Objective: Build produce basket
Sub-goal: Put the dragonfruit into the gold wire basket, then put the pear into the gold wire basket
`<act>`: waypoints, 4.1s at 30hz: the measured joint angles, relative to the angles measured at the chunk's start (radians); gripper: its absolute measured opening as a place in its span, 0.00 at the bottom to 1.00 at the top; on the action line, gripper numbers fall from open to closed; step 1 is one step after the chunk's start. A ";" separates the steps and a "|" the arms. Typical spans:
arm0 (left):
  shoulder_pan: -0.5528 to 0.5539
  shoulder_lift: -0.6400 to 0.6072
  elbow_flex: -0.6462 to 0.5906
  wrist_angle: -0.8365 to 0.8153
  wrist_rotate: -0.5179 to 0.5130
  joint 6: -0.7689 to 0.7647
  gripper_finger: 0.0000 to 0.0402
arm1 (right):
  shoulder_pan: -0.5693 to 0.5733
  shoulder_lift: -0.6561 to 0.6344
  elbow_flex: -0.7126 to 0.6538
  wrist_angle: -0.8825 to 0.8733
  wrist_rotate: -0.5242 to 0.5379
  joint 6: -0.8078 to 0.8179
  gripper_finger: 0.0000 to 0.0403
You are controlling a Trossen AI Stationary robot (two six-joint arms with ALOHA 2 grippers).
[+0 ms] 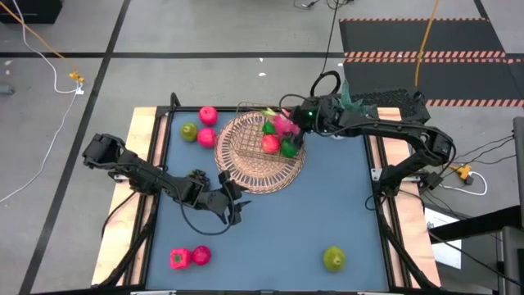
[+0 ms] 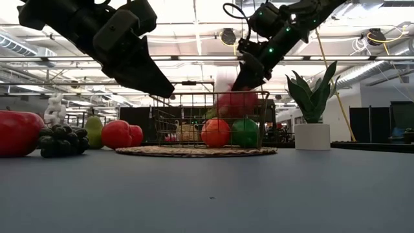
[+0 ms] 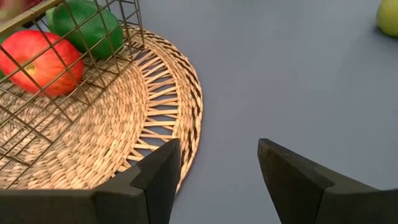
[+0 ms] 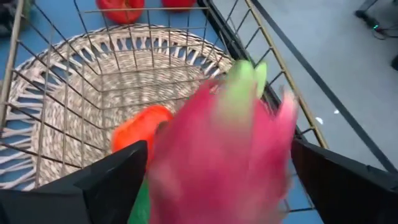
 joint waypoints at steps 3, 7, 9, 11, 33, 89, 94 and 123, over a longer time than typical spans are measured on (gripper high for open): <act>0.000 0.000 0.000 0.000 0.000 -0.005 0.54 | -0.001 0.000 0.000 0.013 0.053 0.008 0.98; -0.002 0.000 0.000 0.000 0.000 -0.008 0.54 | 0.006 -0.006 0.000 0.045 0.104 -0.083 0.97; -0.003 0.000 0.000 0.000 0.000 -0.008 0.54 | 0.020 -0.026 0.000 0.037 0.104 -0.124 0.97; -0.003 0.000 0.000 -0.003 0.001 -0.007 0.54 | 0.043 -0.058 0.000 0.040 0.102 -0.125 0.97; -0.059 0.000 0.001 0.255 0.014 0.280 0.54 | 1.102 -0.086 0.045 -0.473 0.156 0.716 0.97; 0.106 0.000 0.000 0.338 0.194 0.539 0.54 | 1.442 -0.053 0.013 -0.483 0.159 1.336 0.33; 0.106 0.000 0.000 0.338 0.194 0.536 0.54 | 1.442 -0.028 0.013 -0.467 0.155 1.306 0.29; 0.106 0.000 0.000 0.338 0.194 0.532 0.54 | 1.400 -0.027 0.013 -0.453 0.043 1.350 0.04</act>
